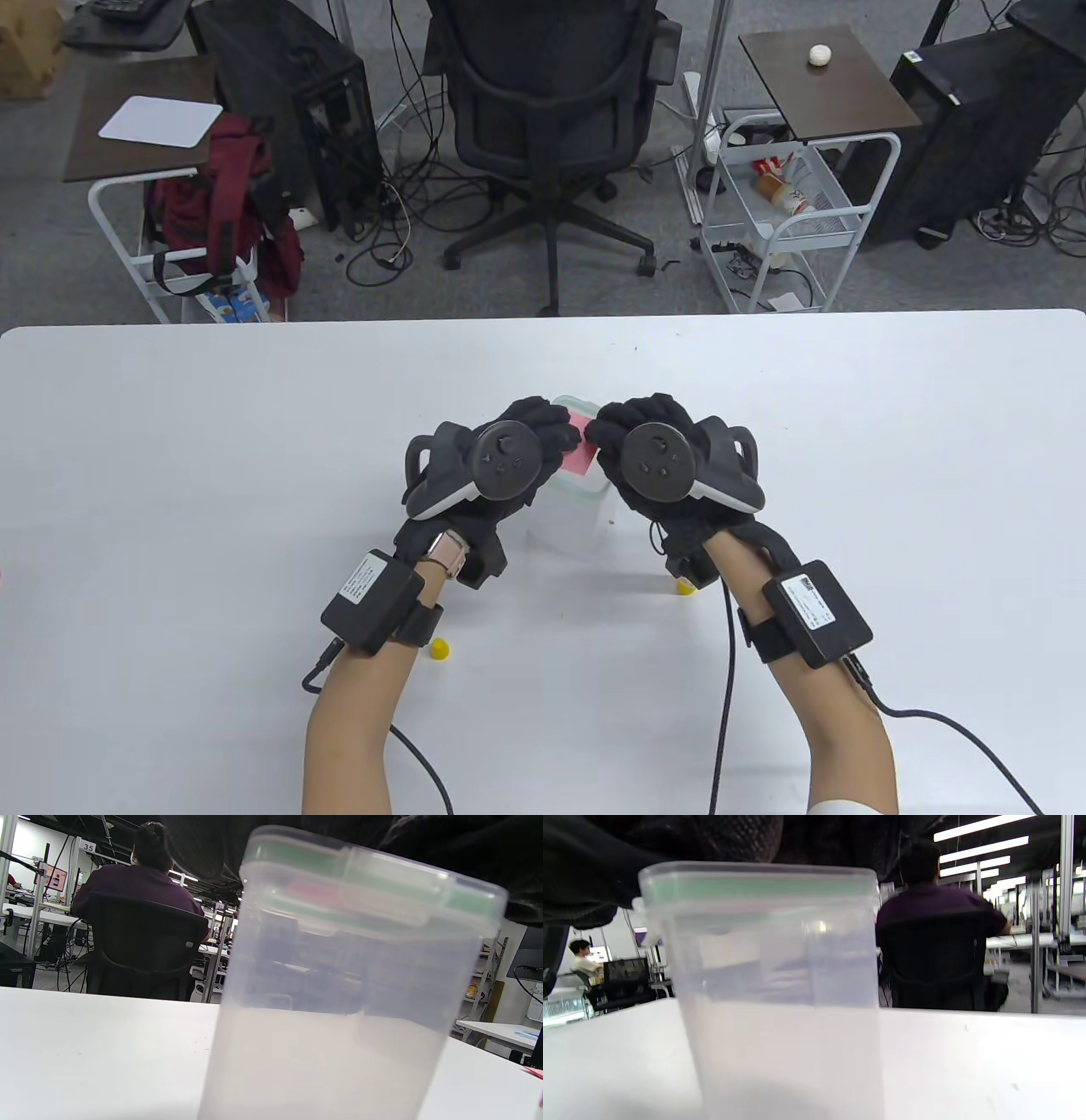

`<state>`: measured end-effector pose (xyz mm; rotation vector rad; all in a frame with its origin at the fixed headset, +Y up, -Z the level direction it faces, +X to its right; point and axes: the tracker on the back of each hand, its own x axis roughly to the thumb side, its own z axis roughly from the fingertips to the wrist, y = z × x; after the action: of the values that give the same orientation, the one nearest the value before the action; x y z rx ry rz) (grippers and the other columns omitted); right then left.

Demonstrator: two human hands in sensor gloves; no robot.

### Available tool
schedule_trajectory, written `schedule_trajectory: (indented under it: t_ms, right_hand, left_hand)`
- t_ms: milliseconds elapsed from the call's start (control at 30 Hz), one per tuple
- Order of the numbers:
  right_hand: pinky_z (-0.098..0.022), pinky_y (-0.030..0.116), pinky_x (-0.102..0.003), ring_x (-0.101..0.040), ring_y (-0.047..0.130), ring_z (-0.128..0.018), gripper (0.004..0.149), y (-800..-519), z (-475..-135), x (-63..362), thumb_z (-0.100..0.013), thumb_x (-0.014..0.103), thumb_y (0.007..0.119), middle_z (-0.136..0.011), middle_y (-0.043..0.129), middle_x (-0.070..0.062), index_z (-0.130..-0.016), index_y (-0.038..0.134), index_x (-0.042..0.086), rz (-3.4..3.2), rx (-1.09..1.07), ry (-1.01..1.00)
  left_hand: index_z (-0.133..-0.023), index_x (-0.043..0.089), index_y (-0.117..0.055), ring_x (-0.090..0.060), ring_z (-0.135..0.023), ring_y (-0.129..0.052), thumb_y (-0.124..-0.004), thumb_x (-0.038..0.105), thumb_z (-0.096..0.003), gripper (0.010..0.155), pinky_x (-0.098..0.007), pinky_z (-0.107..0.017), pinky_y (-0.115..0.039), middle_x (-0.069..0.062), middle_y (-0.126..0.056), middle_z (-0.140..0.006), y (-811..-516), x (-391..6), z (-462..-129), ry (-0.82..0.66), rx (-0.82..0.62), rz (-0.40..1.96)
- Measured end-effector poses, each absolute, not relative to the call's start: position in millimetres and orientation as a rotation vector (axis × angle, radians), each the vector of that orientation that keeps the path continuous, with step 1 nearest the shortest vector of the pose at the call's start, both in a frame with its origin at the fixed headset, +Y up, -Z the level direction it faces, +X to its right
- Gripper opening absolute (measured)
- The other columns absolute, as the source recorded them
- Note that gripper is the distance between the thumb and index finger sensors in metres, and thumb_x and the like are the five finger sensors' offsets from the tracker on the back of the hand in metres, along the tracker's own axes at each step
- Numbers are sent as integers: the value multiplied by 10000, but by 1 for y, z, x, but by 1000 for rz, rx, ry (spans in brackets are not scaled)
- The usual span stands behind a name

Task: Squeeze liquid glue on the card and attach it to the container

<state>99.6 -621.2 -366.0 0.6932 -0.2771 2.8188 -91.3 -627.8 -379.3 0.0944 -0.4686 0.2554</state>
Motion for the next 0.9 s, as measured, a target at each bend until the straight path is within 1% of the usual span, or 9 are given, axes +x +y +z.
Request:
schedule_trajectory:
  t_ms: [267, 333, 367, 433, 467, 533, 567, 600, 900]
  right_hand:
    - [-828, 516, -538, -326, 758, -950, 404, -609, -342, 96, -567, 349, 655, -1032, 778, -35, -917, 801, 210, 2800, 977, -192]
    - [-834, 485, -558, -329, 765, -954, 393, -604, -348, 98, -565, 356, 661, -1019, 805, -18, -895, 825, 222, 2770, 941, -115]
    - [-843, 445, -559, -339, 725, -975, 400, -604, -353, 100, -578, 349, 650, -1040, 771, -33, -922, 797, 205, 2757, 888, -84]
    - [-850, 417, -558, -360, 684, -998, 428, -605, -367, 101, -580, 333, 662, -1079, 726, -58, -967, 769, 185, 2779, 697, -186]
    - [-859, 389, -560, -360, 650, -1022, 442, -608, -373, 100, -583, 330, 659, -1109, 690, -55, -994, 742, 190, 2804, 649, -173]
    - [-868, 352, -554, -349, 612, -1045, 440, -616, -380, 95, -590, 333, 645, -1126, 649, -42, -1003, 715, 199, 2858, 649, -60]
    - [-868, 383, -530, -340, 614, -1037, 437, -617, -376, 94, -583, 333, 639, -1120, 636, -31, -997, 700, 209, 2867, 651, -125]
    - [-863, 398, -554, -353, 662, -1018, 436, -617, -373, 92, -574, 319, 667, -1100, 696, -51, -979, 753, 185, 2848, 695, -223]
    - [-830, 483, -556, -345, 748, -947, 417, -615, -340, 91, -568, 338, 657, -1043, 764, -50, -935, 790, 191, 2771, 993, -241]
  left_hand:
    - [-914, 383, -768, -142, -1106, -733, -736, 395, -500, 415, -369, -796, -728, 175, -766, -1079, -629, -92, -379, -469, 99, 271]
    - [-914, 384, -767, -143, -1106, -732, -736, 395, -499, 416, -368, -796, -729, 176, -766, -1079, -629, -92, -379, -467, 99, 273]
    - [-912, 383, -769, -141, -1106, -733, -737, 396, -498, 416, -368, -794, -730, 174, -766, -1078, -629, -92, -379, -466, 99, 275]
    - [-912, 383, -770, -142, -1105, -733, -737, 396, -499, 415, -366, -793, -732, 176, -765, -1078, -629, -92, -379, -466, 98, 279]
    - [-911, 382, -770, -143, -1104, -734, -736, 396, -498, 414, -365, -792, -733, 177, -766, -1077, -629, -92, -379, -467, 99, 279]
    - [-911, 383, -770, -145, -1103, -735, -736, 396, -499, 414, -365, -792, -734, 175, -766, -1078, -629, -92, -379, -468, 100, 275]
    - [-910, 381, -772, -142, -1103, -735, -736, 396, -499, 413, -366, -791, -733, 172, -767, -1077, -629, -92, -379, -467, 101, 273]
    - [-911, 382, -770, -145, -1102, -737, -736, 397, -500, 413, -368, -790, -734, 172, -769, -1077, -629, -92, -379, -468, 102, 271]
    - [-910, 382, -769, -143, -1104, -733, -736, 394, -501, 411, -367, -789, -736, 176, -764, -1077, -630, -93, -378, -467, 102, 286]
